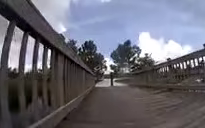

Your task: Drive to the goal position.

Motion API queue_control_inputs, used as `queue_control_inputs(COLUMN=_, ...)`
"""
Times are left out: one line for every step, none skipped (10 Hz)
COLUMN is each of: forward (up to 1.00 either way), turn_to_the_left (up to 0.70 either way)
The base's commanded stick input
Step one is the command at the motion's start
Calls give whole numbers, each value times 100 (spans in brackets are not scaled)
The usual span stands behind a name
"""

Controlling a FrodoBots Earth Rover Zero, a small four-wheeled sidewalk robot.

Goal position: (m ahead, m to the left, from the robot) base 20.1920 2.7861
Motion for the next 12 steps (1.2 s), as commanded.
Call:
queue_control_inputs(forward=85, turn_to_the_left=-10)
queue_control_inputs(forward=85, turn_to_the_left=0)
queue_control_inputs(forward=85, turn_to_the_left=0)
queue_control_inputs(forward=85, turn_to_the_left=0)
queue_control_inputs(forward=85, turn_to_the_left=0)
queue_control_inputs(forward=85, turn_to_the_left=0)
queue_control_inputs(forward=85, turn_to_the_left=0)
queue_control_inputs(forward=85, turn_to_the_left=0)
queue_control_inputs(forward=85, turn_to_the_left=0)
queue_control_inputs(forward=85, turn_to_the_left=0)
queue_control_inputs(forward=85, turn_to_the_left=0)
queue_control_inputs(forward=85, turn_to_the_left=0)
